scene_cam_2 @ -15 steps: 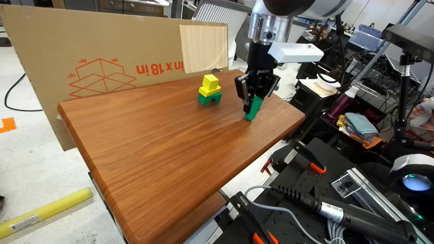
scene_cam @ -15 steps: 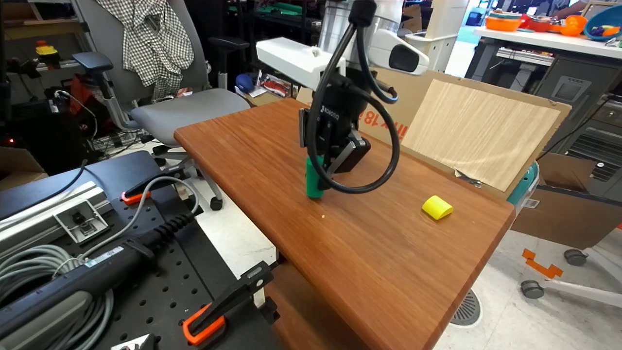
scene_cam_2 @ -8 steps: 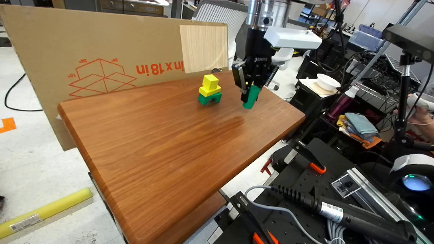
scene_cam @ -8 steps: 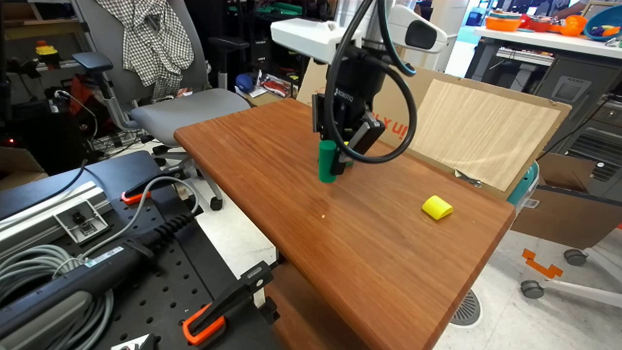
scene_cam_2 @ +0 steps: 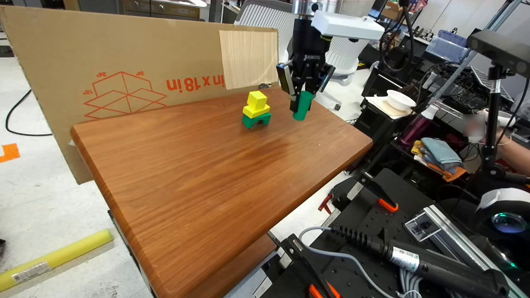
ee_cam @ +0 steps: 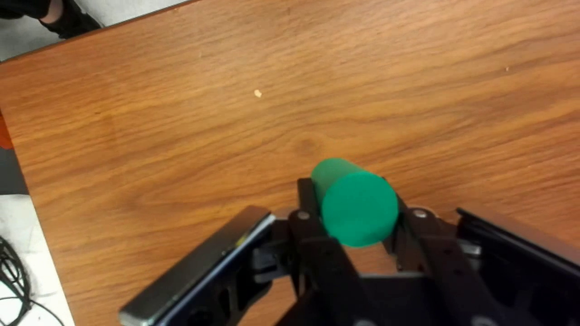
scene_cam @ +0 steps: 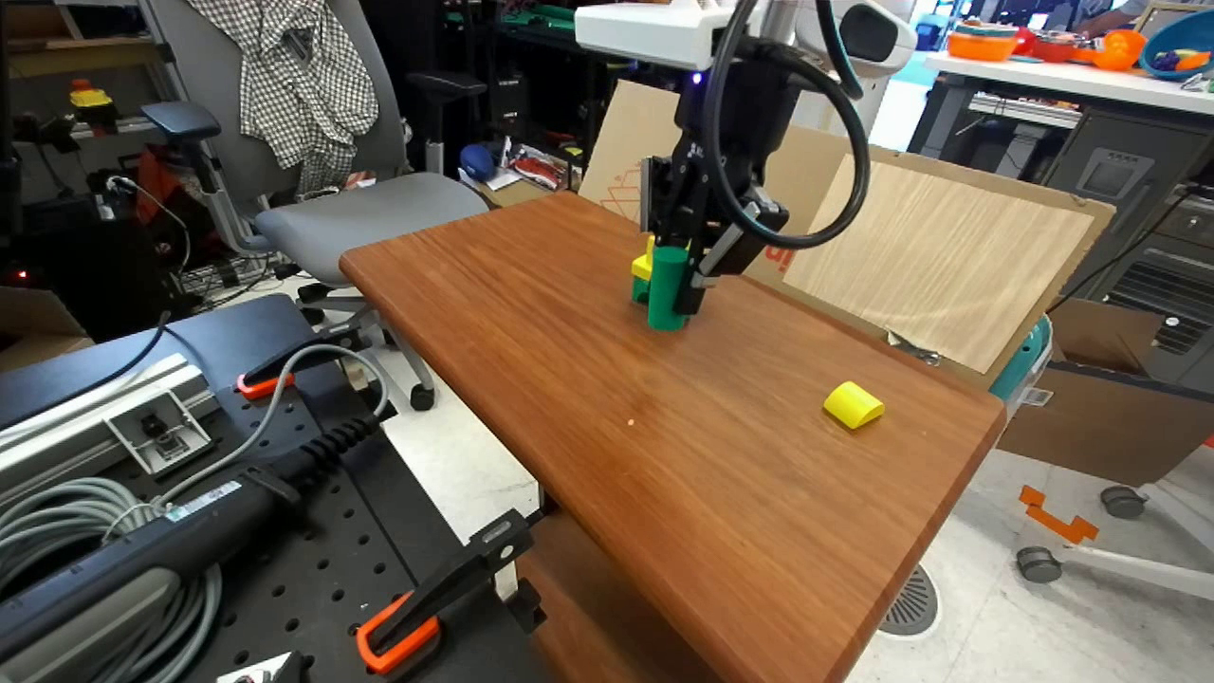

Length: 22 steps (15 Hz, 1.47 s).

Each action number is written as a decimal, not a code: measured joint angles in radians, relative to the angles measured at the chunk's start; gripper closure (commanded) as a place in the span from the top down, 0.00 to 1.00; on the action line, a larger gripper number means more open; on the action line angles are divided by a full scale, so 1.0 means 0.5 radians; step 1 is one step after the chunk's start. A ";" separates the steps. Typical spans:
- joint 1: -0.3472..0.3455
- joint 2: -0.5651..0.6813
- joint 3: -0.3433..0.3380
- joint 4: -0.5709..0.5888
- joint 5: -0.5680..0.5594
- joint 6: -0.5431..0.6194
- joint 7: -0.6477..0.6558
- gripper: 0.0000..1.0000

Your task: Move the green rectangular block backwards

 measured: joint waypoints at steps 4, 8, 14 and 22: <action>-0.019 0.109 -0.018 0.181 0.001 -0.125 0.005 0.09; -0.032 0.245 -0.037 0.335 0.001 -0.191 0.020 0.09; -0.043 0.438 -0.096 0.576 0.001 -0.209 0.046 0.09; -0.058 0.563 -0.106 0.753 0.001 -0.221 0.046 0.09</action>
